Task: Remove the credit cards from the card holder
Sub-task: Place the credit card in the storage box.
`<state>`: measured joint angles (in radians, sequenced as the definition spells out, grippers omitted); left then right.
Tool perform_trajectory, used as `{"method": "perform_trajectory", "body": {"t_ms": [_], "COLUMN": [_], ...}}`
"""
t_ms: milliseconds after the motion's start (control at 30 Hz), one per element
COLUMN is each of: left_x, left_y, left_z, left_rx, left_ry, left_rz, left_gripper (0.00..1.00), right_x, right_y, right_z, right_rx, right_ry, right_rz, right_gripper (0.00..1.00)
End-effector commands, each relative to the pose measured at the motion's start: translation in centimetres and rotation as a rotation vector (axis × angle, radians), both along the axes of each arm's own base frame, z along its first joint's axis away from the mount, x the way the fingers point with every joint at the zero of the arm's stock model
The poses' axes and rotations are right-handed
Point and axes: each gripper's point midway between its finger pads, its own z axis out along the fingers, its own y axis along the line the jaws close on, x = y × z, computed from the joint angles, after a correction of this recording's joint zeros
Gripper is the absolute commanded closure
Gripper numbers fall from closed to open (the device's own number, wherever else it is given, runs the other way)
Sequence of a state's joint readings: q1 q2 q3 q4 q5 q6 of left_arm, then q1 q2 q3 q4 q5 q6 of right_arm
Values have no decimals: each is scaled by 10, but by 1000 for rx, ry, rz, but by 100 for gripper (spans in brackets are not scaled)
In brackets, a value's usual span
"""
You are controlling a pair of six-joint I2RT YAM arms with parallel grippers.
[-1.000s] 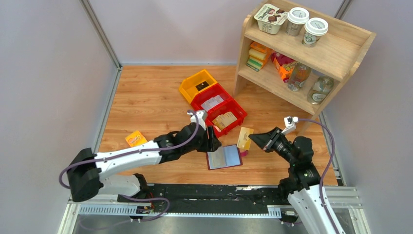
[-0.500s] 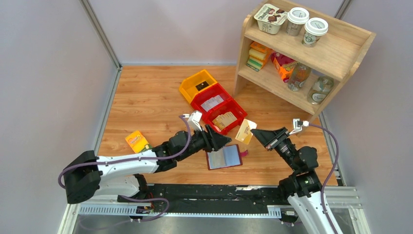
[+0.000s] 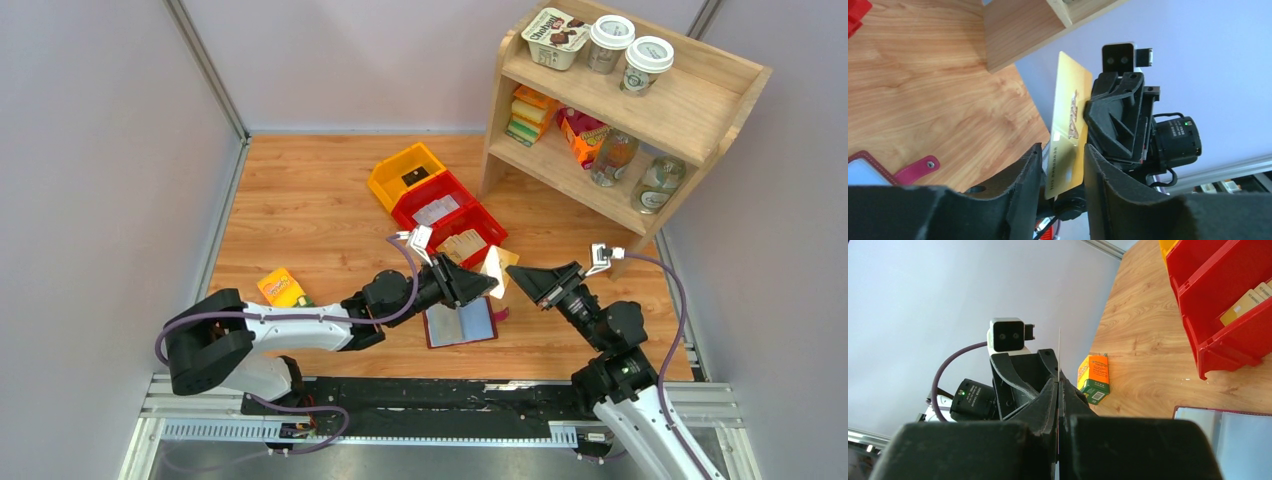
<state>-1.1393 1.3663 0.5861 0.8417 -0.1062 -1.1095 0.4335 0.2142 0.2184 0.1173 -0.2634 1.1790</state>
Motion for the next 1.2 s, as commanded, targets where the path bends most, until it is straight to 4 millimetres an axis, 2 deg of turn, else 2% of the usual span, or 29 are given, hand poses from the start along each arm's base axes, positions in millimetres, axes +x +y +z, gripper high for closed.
{"method": "perform_trajectory", "body": {"t_ms": [0,133,233,267,300,333,367,400,433,467,500,533,567,600,633,667,700,800,867,967,1067,1167], "left_x": [-1,-2,-5,-5,-7,-11,-11,-17,-16,-21,-18,-22,-20,-24,-21,-26,-24,-30,-32,-36,-45,-53], "left_y": [-5,-2,2,5,10,11,15,15,21,24,30,36,44,50,58,64,70,86,94,96,97,95], "left_z": [35,34,25,28,20,9,12,-3,1,-10,-6,-19,-17,-26,-23,-30,-26,-34,-34,-29,-24,-13], "left_rx": [-116,-116,-89,-87,-58,-4,17,84,106,170,191,265,303,367,394,447,465,552,576,592,614,618], "left_ry": [-46,-64,-70,-86,-85,-96,-140,-124,-164,-157,-193,-178,-221,-204,-248,-230,-268,-259,-286,-313,-359,-401], "left_rz": [2,5,-4,-2,-9,-41,-58,-115,-121,-160,-158,-181,-180,-207,-208,-241,-246,-311,-350,-409,-498,-584], "left_gripper": [67,87,100,100,100,100,100,100,100,100,100,100,100,100,100,100,100,100,100,100,100,100], "right_x": [2,1,0,-1,-2,-3,-2,-2,-2,-3,-3,-3,-3,-4,-4,-4,-3,2,2,-4,-4,-21], "right_y": [0,2,1,0,-1,-3,-5,-7,-8,-9,-10,-10,-10,-9,-6,-5,-4,-2,3,18,24,40], "right_z": [6,1,-1,2,5,4,5,1,3,4,5,6,6,7,5,3,0,-4,5,15,22,17], "right_rx": [33,9,-66,-103,-152,-196,-236,-277,-323,-360,-402,-446,-487,-528,-574,-613,-650,-721,-720,-691,-629,-631], "right_ry": [-27,-23,-39,-62,-93,-92,-92,-81,-95,-100,-111,-124,-126,-142,-151,-144,-130,-65,-71,-248,-388,-465], "right_rz": [-12,-6,-15,-18,-20,-24,-38,-42,-42,-37,-33,-26,-12,6,37,64,86,129,163,231,218,387], "right_gripper": [100,98,86,81,76,69,61,53,43,36,26,12,0,0,0,0,0,0,0,0,0,1]}}
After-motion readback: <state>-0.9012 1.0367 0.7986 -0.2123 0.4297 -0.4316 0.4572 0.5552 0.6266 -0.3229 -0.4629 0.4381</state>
